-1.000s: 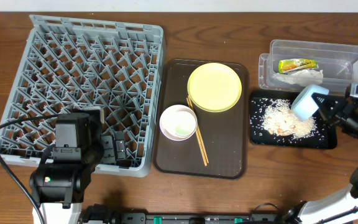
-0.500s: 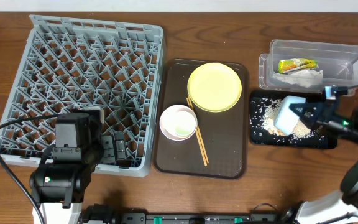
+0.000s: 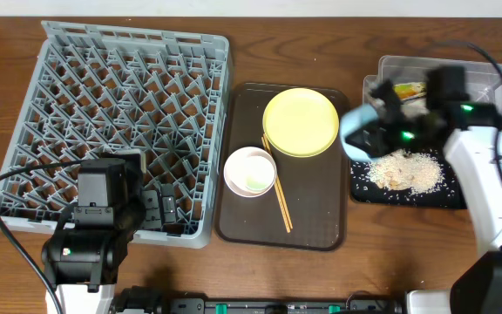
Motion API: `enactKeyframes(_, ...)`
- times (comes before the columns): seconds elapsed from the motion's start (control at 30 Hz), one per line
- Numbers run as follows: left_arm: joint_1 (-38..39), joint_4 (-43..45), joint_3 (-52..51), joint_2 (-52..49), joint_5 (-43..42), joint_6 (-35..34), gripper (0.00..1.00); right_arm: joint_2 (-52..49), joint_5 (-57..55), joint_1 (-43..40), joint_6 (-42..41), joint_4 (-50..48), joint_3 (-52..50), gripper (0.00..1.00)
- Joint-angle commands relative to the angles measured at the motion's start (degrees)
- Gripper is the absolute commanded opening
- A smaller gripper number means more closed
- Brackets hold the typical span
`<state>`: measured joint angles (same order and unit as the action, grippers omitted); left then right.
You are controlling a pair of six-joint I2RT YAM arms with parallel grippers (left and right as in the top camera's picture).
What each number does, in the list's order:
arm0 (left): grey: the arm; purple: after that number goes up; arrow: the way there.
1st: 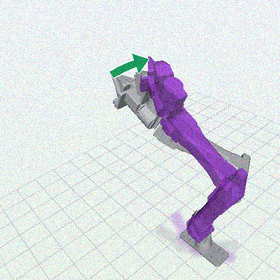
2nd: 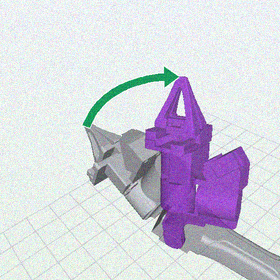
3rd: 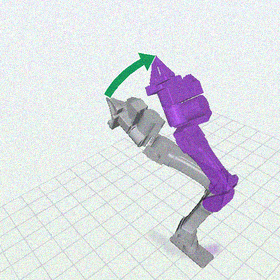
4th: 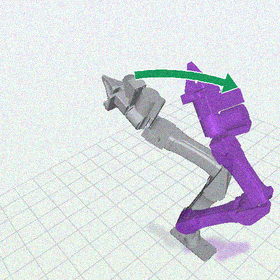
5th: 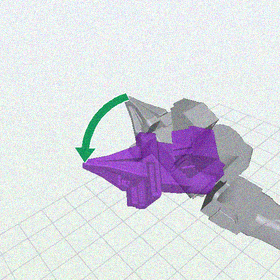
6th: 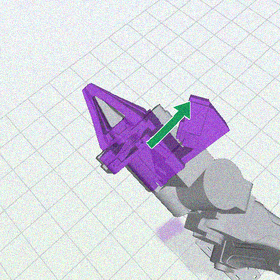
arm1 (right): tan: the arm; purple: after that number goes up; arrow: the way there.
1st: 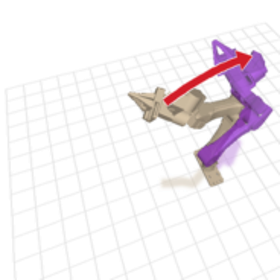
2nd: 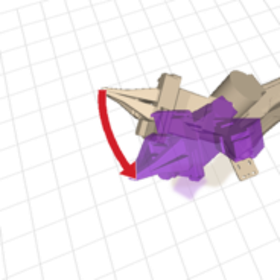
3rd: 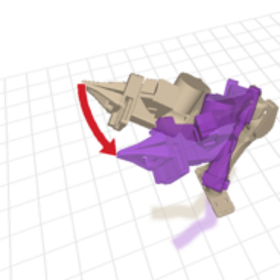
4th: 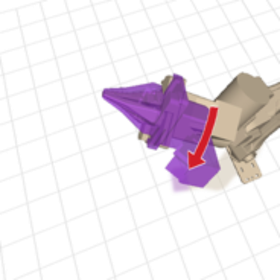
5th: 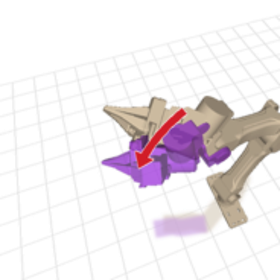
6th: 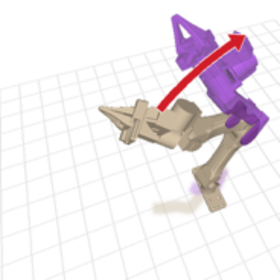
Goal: Sort waste into correct bins and load items into the dishwasher
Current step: 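Return the emptied blue bowl onto the yellow plate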
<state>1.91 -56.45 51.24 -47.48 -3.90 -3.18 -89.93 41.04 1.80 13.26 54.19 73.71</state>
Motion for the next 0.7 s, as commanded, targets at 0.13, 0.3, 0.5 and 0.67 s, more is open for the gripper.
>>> enactKeyframes(0.13,-0.13,-0.09,1.11,0.00,0.50,-0.50,0.98,0.09,-24.79,16.24,-6.80,-15.43,1.60,0.01)
enactKeyframes(0.3,-0.13,-0.09,1.11,0.00,0.50,-0.50,0.98,-3.85,-33.03,22.95,-6.80,-21.31,1.53,0.01)
enactKeyframes(0.5,-0.13,-0.09,1.11,0.00,0.50,-0.50,0.98,-12.59,-33.33,26.40,-6.82,-24.72,1.53,0.11)
enactKeyframes(0.67,-0.13,-0.09,1.11,0.00,0.50,-0.50,0.98,-19.06,-33.33,26.51,-8.41,-26.23,1.53,0.10)
